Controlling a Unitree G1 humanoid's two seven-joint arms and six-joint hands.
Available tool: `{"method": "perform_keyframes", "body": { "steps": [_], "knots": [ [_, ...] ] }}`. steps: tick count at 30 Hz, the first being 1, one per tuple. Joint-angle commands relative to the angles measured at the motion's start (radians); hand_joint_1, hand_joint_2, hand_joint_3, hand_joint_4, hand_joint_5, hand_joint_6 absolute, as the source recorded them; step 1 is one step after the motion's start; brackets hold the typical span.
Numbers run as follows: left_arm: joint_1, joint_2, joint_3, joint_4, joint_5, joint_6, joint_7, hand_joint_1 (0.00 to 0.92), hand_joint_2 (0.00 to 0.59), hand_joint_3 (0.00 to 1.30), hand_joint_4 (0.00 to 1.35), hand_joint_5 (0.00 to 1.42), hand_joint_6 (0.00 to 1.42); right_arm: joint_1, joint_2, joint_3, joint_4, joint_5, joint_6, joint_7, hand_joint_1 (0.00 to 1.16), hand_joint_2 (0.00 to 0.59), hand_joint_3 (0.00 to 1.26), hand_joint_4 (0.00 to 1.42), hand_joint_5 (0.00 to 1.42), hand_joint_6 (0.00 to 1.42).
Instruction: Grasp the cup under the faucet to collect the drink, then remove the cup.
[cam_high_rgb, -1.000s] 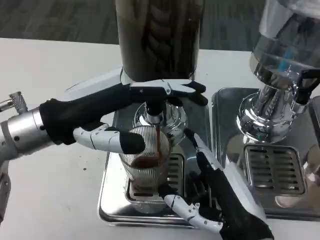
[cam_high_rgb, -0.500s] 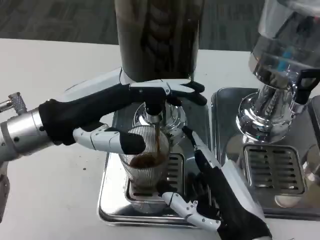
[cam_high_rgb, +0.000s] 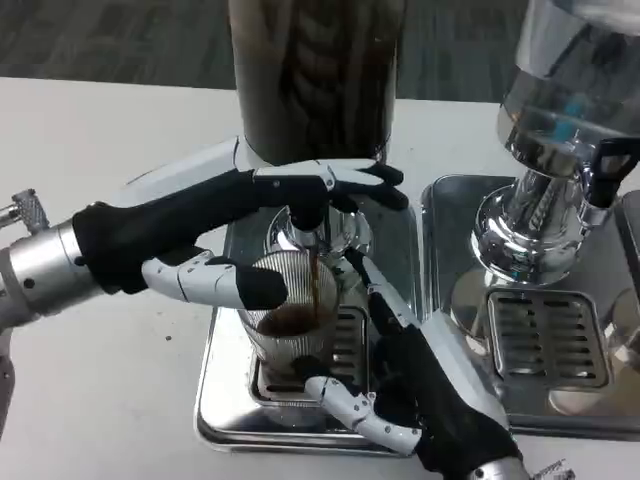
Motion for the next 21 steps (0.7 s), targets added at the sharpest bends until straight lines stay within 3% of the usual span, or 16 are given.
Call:
{"method": "perform_keyframes", "body": {
  "steps": [1,12,21],
  "knots": [
    [0.037,0.018,-0.021,0.000,0.033,-0.003,-0.018,0.000,0.096,0.24,0.11,0.10,0.25,-0.024,0.011,0.001,0.018,0.010,0.013,0.007,0.46,0.238,0.00,0.00,0.00,0.00],
    [0.044,0.020,-0.012,0.008,0.033,0.000,0.005,0.000,0.097,0.23,0.11,0.10,0.24,-0.070,0.021,0.005,0.065,0.022,0.006,0.019,0.46,0.239,0.00,0.00,0.00,0.00],
    [0.072,0.004,0.060,0.030,0.003,-0.008,0.077,0.000,0.097,0.23,0.11,0.10,0.25,-0.098,0.020,0.009,0.092,0.033,-0.001,0.025,0.45,0.239,0.00,0.00,0.00,0.00]
  ]
}}
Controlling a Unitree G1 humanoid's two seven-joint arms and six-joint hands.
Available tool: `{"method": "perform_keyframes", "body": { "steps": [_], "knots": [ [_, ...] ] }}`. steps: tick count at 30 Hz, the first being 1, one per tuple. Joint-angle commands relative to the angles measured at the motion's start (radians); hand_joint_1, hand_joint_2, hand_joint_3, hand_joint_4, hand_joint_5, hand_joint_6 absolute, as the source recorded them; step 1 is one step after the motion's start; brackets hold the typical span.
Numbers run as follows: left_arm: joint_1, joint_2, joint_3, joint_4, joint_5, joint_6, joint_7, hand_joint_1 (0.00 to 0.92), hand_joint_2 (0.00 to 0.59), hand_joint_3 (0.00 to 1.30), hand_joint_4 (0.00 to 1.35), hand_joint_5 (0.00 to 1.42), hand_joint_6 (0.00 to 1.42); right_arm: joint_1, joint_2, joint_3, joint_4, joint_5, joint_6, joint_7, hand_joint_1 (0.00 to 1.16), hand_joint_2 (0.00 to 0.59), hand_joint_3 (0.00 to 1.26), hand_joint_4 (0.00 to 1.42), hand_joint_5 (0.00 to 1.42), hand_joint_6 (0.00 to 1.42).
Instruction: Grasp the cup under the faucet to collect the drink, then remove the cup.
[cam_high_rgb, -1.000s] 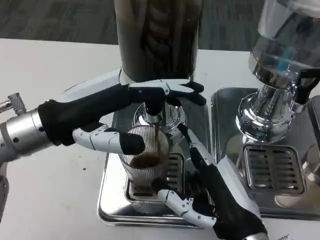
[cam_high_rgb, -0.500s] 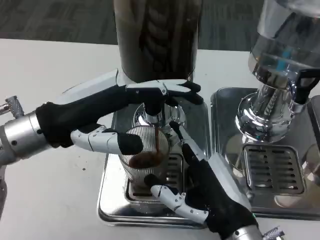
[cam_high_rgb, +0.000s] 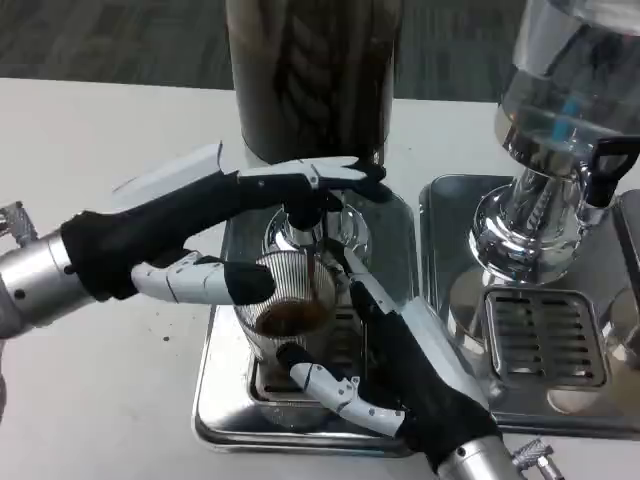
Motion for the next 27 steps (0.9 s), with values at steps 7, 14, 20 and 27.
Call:
{"method": "perform_keyframes", "body": {
  "steps": [7,14,20,27],
  "knots": [
    [0.062,-0.018,0.133,0.054,-0.018,-0.028,0.115,0.000,0.104,0.27,0.14,0.13,0.27,-0.032,-0.001,0.001,0.039,0.021,-0.019,0.011,0.44,0.241,0.00,0.00,0.00,0.00],
    [0.099,-0.010,0.201,0.067,-0.022,-0.030,0.168,0.000,0.103,0.29,0.16,0.14,0.27,-0.054,-0.001,0.001,0.064,0.039,-0.035,0.019,0.44,0.242,0.00,0.00,0.00,0.00],
    [0.152,-0.002,0.258,0.092,-0.025,-0.021,0.200,0.000,0.110,0.32,0.17,0.16,0.29,-0.072,0.000,0.002,0.085,0.041,-0.040,0.024,0.43,0.242,0.00,0.00,0.00,0.00],
    [0.211,-0.007,0.285,0.087,-0.032,-0.013,0.208,0.000,0.113,0.35,0.20,0.17,0.29,-0.093,0.004,0.006,0.110,0.036,-0.045,0.017,0.43,0.237,0.00,0.00,0.00,0.00]
  ]
}}
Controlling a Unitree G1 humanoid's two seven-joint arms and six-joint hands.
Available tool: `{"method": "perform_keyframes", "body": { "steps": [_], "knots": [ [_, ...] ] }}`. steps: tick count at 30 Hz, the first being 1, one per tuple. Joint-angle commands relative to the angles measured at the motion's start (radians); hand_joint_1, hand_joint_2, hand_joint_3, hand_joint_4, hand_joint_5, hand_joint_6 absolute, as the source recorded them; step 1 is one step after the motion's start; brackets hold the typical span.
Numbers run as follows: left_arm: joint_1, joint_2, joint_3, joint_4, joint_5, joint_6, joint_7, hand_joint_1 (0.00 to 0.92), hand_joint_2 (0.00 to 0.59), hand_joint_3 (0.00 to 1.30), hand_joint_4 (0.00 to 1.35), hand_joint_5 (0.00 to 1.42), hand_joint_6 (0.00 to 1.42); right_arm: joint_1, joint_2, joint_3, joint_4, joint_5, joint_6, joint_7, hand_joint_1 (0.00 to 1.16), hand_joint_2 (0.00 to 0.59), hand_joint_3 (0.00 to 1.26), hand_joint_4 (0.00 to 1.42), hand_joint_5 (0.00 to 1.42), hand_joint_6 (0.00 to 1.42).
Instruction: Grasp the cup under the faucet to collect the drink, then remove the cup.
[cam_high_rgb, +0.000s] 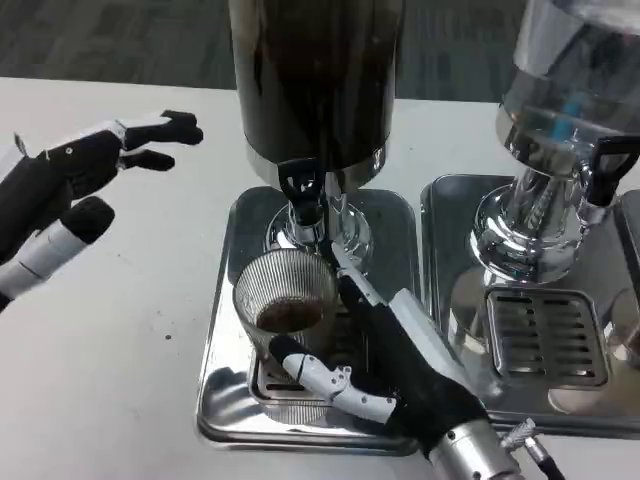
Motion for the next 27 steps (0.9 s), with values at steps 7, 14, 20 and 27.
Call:
{"method": "perform_keyframes", "body": {
  "steps": [7,14,20,27],
  "knots": [
    [0.083,0.005,0.034,0.000,-0.025,0.015,0.029,0.000,0.118,0.36,0.21,0.18,0.29,-0.034,0.002,0.011,0.035,-0.006,-0.019,0.000,0.44,0.224,0.00,0.00,0.00,0.00],
    [0.097,0.006,0.041,-0.001,-0.029,0.024,0.029,0.000,0.123,0.37,0.22,0.18,0.29,-0.046,0.001,0.023,0.040,-0.020,-0.016,0.004,0.46,0.213,0.00,0.00,0.00,0.00],
    [0.102,0.004,0.036,0.001,-0.026,0.032,0.027,0.000,0.135,0.39,0.23,0.18,0.29,-0.037,0.008,0.025,0.028,-0.060,0.001,-0.029,0.54,0.200,0.00,0.00,0.00,0.00],
    [0.103,0.004,0.035,0.005,-0.022,0.035,0.027,0.000,0.137,0.40,0.24,0.19,0.29,-0.047,0.011,0.027,0.037,-0.054,0.006,-0.015,0.56,0.207,0.00,0.00,0.00,0.00]
  ]
}}
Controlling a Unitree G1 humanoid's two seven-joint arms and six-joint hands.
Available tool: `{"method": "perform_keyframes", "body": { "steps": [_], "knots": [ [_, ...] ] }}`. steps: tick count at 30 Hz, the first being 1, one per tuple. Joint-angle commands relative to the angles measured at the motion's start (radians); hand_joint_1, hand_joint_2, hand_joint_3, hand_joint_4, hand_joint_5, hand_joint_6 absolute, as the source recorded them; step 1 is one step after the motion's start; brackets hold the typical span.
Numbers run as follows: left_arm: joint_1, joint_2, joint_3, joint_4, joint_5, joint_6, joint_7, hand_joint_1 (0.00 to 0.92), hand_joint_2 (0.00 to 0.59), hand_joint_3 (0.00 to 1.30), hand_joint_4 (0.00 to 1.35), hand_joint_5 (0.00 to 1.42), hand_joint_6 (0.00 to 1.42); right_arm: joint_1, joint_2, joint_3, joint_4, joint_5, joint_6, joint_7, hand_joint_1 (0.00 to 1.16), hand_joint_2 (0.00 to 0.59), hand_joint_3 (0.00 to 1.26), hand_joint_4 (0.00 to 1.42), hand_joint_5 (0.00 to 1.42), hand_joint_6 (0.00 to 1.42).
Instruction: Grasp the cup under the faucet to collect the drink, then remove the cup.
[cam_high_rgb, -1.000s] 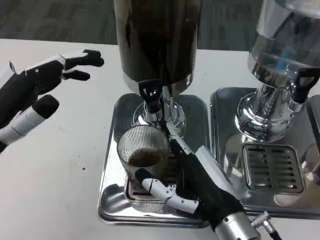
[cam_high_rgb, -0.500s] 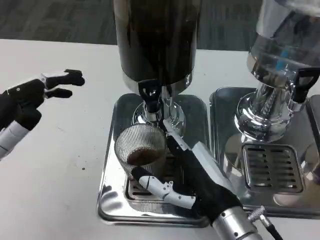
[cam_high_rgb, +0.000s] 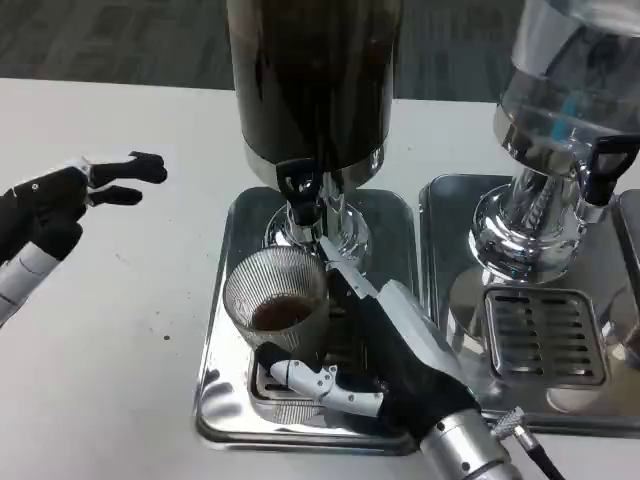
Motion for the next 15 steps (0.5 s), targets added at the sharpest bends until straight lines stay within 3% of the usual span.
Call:
{"method": "perform_keyframes", "body": {
  "steps": [1,8,15],
  "knots": [
    [0.012,0.004,0.000,0.005,0.003,0.011,0.006,0.000,0.138,0.40,0.24,0.19,0.29,-0.008,0.011,0.012,0.011,-0.001,0.007,0.005,0.56,0.207,0.00,0.00,0.00,0.00],
    [0.023,0.003,0.004,0.003,0.000,0.016,0.009,0.000,0.144,0.40,0.25,0.19,0.29,-0.009,0.023,0.026,0.007,-0.036,0.039,-0.005,0.57,0.205,0.00,0.00,0.00,0.00],
    [0.035,0.007,0.007,-0.003,0.000,0.019,0.011,0.000,0.148,0.41,0.26,0.19,0.30,-0.005,0.035,0.040,-0.002,-0.072,0.085,-0.028,0.58,0.205,0.00,0.00,0.00,0.09]
  ]
}}
